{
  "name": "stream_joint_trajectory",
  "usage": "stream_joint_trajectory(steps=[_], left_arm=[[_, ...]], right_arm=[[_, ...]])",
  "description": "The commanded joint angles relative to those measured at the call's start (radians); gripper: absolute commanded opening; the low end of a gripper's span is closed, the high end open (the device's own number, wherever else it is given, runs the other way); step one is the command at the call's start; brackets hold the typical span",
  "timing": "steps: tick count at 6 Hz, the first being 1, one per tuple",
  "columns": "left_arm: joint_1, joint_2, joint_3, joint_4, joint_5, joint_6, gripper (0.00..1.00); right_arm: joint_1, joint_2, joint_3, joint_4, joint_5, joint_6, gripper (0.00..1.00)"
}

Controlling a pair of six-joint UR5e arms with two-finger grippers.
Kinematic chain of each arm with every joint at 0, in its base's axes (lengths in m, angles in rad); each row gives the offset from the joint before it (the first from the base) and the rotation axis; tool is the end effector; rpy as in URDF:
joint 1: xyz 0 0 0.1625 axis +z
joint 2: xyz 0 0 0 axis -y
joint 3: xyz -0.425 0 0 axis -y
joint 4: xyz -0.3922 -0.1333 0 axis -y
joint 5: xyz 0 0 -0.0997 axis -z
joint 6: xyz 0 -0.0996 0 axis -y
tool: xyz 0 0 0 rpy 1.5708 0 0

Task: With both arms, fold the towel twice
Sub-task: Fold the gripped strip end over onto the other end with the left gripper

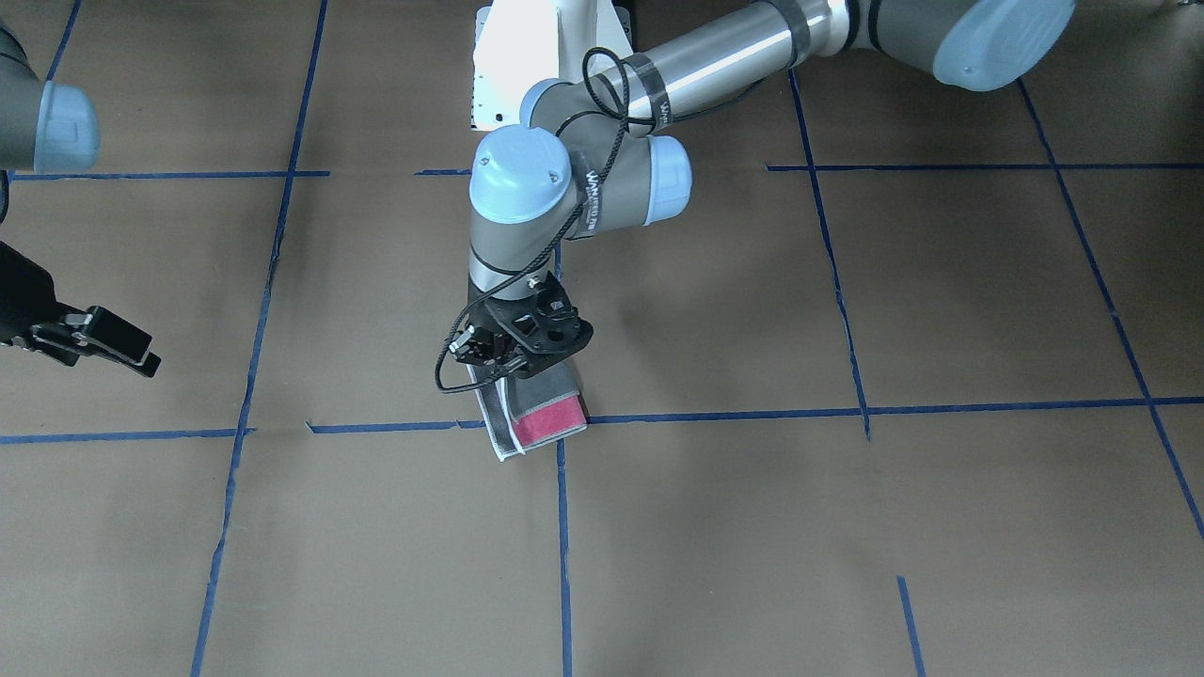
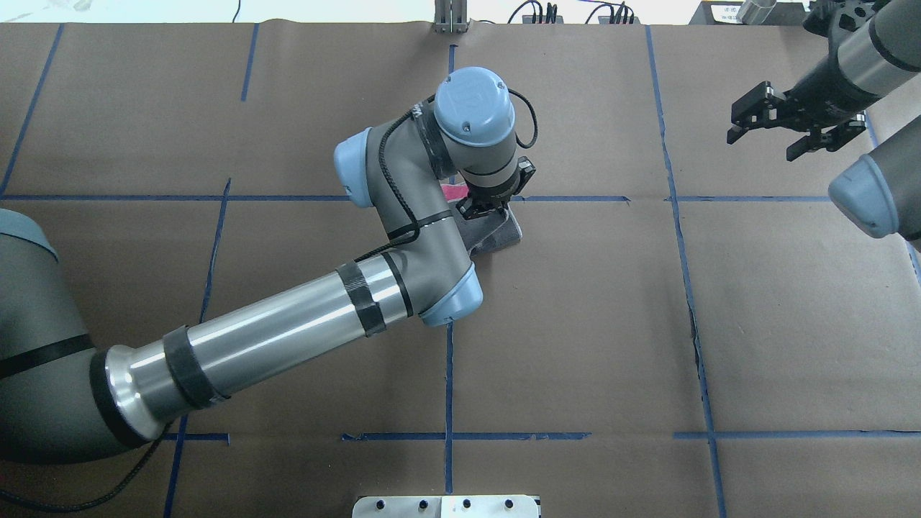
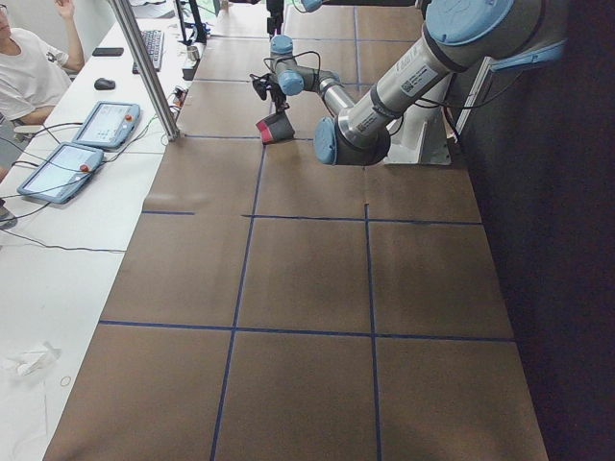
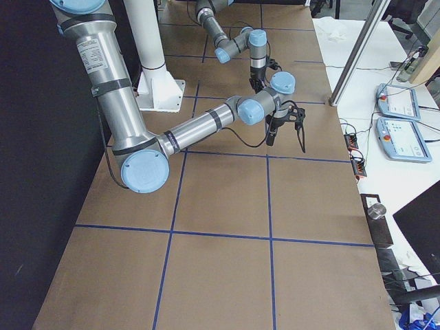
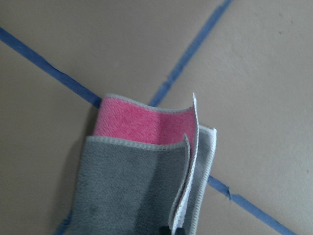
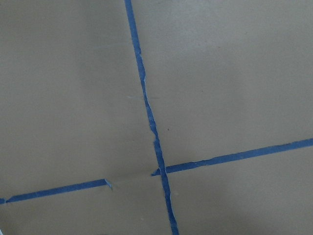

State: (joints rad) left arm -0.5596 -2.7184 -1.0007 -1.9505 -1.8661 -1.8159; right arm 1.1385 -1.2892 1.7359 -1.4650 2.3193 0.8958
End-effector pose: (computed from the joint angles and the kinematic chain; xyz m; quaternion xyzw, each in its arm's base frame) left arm 0.6662 -0.5404 0.0963 -0.0576 0.4704 -0.2815 0.8344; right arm -0.1898 -0.5677 0.4111 -0.0168 -0.4334 0.1086 0.8945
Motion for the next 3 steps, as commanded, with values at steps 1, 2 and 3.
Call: stream_joint_trajectory(steps=[1,2,3], left_arm=[[0.017,-0.064,0.134,-0.102,0.036,0.000,0.65],[0.015,-0.064,0.132,-0.123,0.035,0.003,1.00],[0.010,-0.064,0.117,-0.129,0.031,-0.002,1.00]], right_arm=[[0.018,-0.056,0.017,0.000,0.000,-0.067,1.00],[0.023,-0.073,0.017,0.002,-0.001,-0.092,1.00],[0.032,-0.088,0.013,0.002,-0.001,-0.130,1.00]])
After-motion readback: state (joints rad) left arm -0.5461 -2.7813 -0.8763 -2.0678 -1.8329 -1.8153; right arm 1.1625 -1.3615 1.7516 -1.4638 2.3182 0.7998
